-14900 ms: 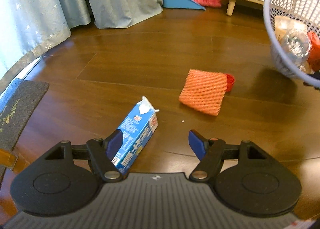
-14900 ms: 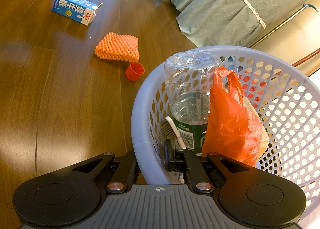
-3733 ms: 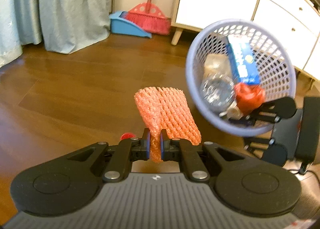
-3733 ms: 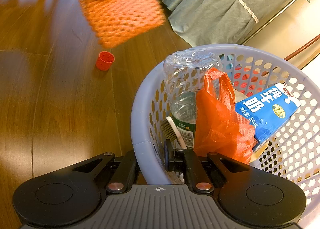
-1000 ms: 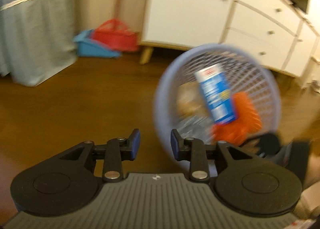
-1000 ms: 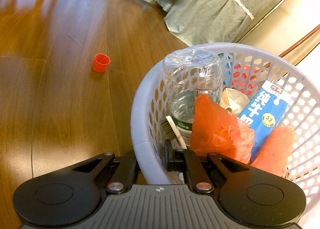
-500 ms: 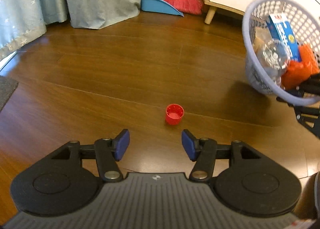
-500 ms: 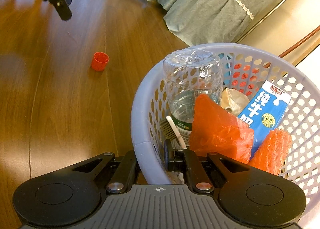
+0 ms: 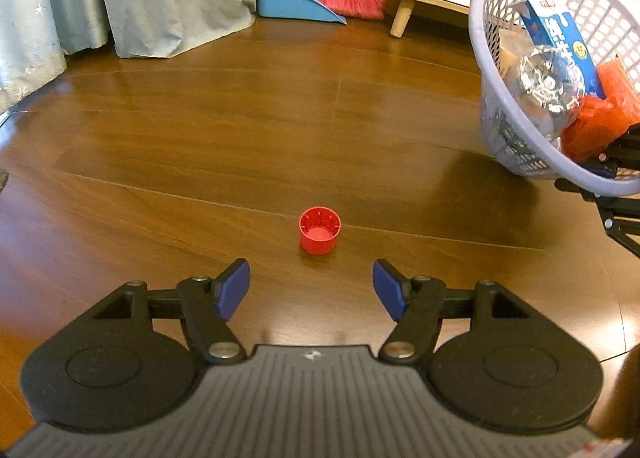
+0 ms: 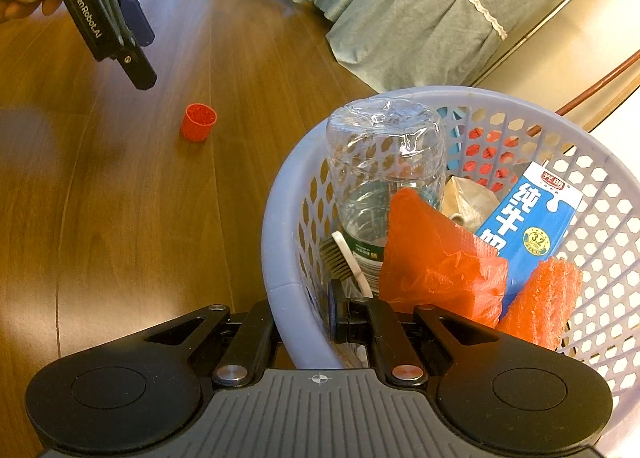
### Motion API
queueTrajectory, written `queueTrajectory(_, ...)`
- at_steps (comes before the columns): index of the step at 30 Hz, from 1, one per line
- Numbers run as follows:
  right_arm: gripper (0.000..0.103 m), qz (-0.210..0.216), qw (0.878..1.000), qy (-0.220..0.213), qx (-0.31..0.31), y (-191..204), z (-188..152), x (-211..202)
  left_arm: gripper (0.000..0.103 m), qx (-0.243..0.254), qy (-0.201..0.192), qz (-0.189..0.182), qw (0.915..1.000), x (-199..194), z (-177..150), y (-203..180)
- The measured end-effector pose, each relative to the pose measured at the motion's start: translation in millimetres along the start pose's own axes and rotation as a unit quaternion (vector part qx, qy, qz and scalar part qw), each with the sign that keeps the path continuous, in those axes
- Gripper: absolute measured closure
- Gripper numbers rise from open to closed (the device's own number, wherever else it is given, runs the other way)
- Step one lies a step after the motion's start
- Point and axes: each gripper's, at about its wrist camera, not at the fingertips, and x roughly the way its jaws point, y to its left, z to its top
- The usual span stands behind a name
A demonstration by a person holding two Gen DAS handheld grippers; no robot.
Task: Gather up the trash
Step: 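Move the open left tool down to the red bottle cap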
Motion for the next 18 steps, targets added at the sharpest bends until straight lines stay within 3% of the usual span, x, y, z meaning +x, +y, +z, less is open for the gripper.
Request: queueTrajectory(18, 0.099, -0.003, 1.0, -0.001, -0.005, 1, -3, 2, 0.037, 0.01, 0.0, 0.011, 0.9999, 31, -1, -5)
